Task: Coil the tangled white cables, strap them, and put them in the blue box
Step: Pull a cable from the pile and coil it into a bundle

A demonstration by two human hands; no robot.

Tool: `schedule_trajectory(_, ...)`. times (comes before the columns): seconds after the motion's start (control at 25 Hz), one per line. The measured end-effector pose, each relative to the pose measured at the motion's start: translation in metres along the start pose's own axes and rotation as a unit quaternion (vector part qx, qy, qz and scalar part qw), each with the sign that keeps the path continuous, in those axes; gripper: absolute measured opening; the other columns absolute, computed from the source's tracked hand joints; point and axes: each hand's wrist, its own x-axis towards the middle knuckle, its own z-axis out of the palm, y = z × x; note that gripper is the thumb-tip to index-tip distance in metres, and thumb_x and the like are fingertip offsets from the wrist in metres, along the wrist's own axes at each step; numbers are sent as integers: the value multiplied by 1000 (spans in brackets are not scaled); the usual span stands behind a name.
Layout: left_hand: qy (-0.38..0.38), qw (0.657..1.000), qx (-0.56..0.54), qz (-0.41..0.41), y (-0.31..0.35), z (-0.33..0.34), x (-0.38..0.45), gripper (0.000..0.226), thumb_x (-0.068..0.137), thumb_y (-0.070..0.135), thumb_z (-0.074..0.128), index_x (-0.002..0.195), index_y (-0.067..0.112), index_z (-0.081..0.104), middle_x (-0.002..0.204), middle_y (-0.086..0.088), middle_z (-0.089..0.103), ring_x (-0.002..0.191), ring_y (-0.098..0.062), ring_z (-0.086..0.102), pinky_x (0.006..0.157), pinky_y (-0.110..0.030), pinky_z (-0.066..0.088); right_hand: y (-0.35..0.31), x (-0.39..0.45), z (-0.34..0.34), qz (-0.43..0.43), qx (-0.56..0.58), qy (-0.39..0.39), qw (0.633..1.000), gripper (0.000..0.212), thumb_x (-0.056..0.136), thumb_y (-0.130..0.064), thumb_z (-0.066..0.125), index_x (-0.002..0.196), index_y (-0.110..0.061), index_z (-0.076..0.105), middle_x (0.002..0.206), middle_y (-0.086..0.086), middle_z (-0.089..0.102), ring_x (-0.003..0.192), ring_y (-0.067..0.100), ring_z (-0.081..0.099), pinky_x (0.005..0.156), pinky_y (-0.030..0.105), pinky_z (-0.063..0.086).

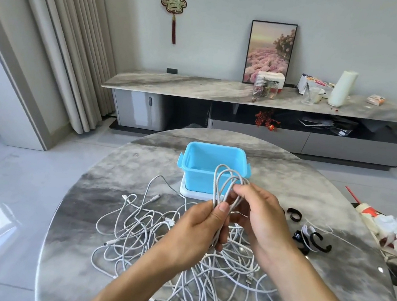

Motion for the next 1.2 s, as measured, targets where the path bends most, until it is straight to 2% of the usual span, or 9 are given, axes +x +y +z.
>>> schedule_trajectory(0.2, -16, 1000, -22, -11, 2, 0, 0, 35, 95, 41, 41, 77, 12, 50, 58, -2, 54, 53, -14, 48, 54, -19, 39, 4, 2, -2, -59, -39, -7, 998, 36, 99, -25, 57, 80, 6, 54, 64, 15, 56, 48, 30, 52, 41, 31, 47)
schedule_trajectory(0.36, -9, 999, -23, -20, 0, -1, 0, 36, 99, 36, 40, 77, 9, 50, 57, -2, 52, 50, -13, 46, 52, -20, 39, 6, 1, -2, -147, -192, 50, 969, 34, 99, -29, 58, 78, -2, 61, 65, 6, 63, 52, 27, 58, 52, 36, 48)
schedule_trajectory(0.6, -24, 999, -20, -20, 1, -1, -1, 36, 98, 39, 39, 78, 10, 48, 57, -1, 51, 52, -17, 46, 52, -22, 39, -3, -4, 0, 5, 15, -52, 999, 29, 91, -29, 60, 80, -3, 66, 67, 16, 60, 56, 31, 51, 42, 31, 47)
schedule_trajectory(0.72, -41, 998, -37, -22, 2, -3, -1, 41, 94, 47, 42, 79, 10, 49, 58, -3, 51, 54, -19, 46, 53, -25, 38, -3, -2, -3, 16, 42, -80, 996, 27, 89, -32, 59, 82, -7, 65, 76, 15, 63, 64, 30, 50, 47, 32, 46)
schedule_trajectory(0.84, -56, 997, -53, -20, 4, -4, -1, 41, 98, 47, 44, 81, 10, 51, 58, -3, 53, 53, -18, 47, 52, -22, 37, -3, -3, -1, 11, 55, -87, 995, 33, 90, -35, 64, 86, -3, 60, 71, 17, 56, 55, 27, 47, 41, 28, 45)
schedule_trajectory(0.96, -77, 994, -81, -10, 3, 1, -2, 36, 98, 42, 48, 80, 11, 53, 58, -7, 51, 51, -17, 46, 51, -21, 36, 0, -6, 7, 30, 49, -33, 998, 34, 92, -39, 61, 73, -11, 56, 61, 11, 46, 43, 24, 43, 34, 26, 44)
schedule_trajectory(1.04, -92, 993, -80, 0, 0, 5, -3, 29, 94, 37, 54, 73, 17, 54, 58, -7, 49, 51, -17, 44, 53, -25, 37, 1, -7, 10, -1, 49, 32, 998, 38, 93, -34, 60, 62, -14, 51, 55, 5, 46, 42, 21, 43, 37, 22, 38)
schedule_trajectory(1.12, -109, 988, -107, -11, -1, 7, -2, 28, 93, 31, 57, 68, 20, 53, 58, -4, 45, 50, -15, 42, 51, -28, 41, 1, -5, 9, -28, 70, 77, 994, 37, 92, -29, 63, 61, -12, 48, 54, 4, 46, 46, 17, 43, 42, 23, 37)
schedule_trajectory(1.2, -132, 980, -146, -30, 0, 6, -2, 25, 95, 29, 53, 76, 14, 50, 58, -2, 41, 47, -14, 41, 47, -28, 45, 1, -4, 7, -19, 99, 87, 991, 34, 90, -28, 65, 65, -10, 49, 57, 6, 47, 49, 18, 44, 46, 24, 38)
